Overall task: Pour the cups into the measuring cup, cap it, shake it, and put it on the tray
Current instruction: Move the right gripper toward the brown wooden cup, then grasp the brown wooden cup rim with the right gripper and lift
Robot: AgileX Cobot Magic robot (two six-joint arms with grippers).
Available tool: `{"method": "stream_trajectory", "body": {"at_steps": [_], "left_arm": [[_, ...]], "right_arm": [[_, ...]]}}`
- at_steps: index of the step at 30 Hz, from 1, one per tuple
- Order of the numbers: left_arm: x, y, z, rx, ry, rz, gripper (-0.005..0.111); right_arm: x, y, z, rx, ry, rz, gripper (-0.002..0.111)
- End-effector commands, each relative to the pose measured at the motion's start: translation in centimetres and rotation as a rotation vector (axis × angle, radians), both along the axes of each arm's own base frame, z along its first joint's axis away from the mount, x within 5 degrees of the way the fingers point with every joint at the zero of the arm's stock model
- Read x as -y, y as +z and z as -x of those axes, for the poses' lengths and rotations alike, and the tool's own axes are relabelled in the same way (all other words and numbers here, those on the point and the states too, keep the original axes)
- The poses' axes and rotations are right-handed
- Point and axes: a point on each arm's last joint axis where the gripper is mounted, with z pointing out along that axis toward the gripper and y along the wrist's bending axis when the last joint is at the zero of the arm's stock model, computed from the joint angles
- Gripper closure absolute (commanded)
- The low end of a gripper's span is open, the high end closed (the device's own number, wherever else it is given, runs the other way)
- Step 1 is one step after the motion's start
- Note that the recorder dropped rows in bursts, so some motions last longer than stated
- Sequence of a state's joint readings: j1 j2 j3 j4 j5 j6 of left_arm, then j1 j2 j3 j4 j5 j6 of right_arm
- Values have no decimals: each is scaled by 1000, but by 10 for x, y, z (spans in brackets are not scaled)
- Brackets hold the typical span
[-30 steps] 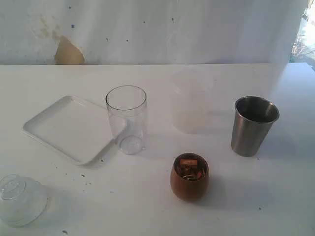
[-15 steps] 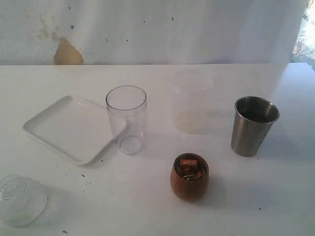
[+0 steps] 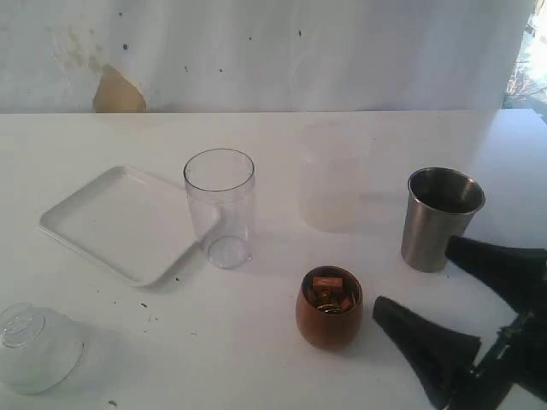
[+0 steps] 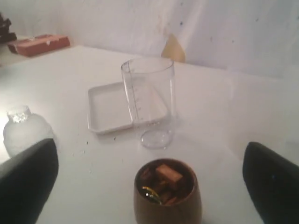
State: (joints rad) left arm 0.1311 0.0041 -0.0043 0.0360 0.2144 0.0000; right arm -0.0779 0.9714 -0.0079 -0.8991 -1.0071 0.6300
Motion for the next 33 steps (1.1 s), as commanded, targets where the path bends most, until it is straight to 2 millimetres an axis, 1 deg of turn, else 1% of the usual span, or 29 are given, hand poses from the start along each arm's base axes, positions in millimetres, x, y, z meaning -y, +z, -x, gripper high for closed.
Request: {"method": "stream_trajectory", "body": {"at_steps": [1, 5, 10, 13, 19, 23, 33], "left_arm": [[0, 0, 0, 12, -6, 2, 106], [0, 0, 0, 12, -6, 2, 106], [0, 0, 0, 12, -6, 2, 106], [0, 0, 0, 12, -6, 2, 106], [0, 0, 0, 12, -6, 2, 106], [0, 0, 0, 12, -6, 2, 106], [0, 0, 0, 12, -6, 2, 106]], "right_arm": [[-5, -18, -12, -16, 95, 58, 4], [-6, -33, -19, -31, 136, 104, 4], [-5, -48, -36, -91, 153, 128, 4], [-5, -57, -42, -129, 171, 135, 4], [-16, -72, -52, -158, 254, 170, 4], [-17, -80, -66, -166, 231, 180, 4], [-29, -97, -94, -160, 278, 197, 4]]}}
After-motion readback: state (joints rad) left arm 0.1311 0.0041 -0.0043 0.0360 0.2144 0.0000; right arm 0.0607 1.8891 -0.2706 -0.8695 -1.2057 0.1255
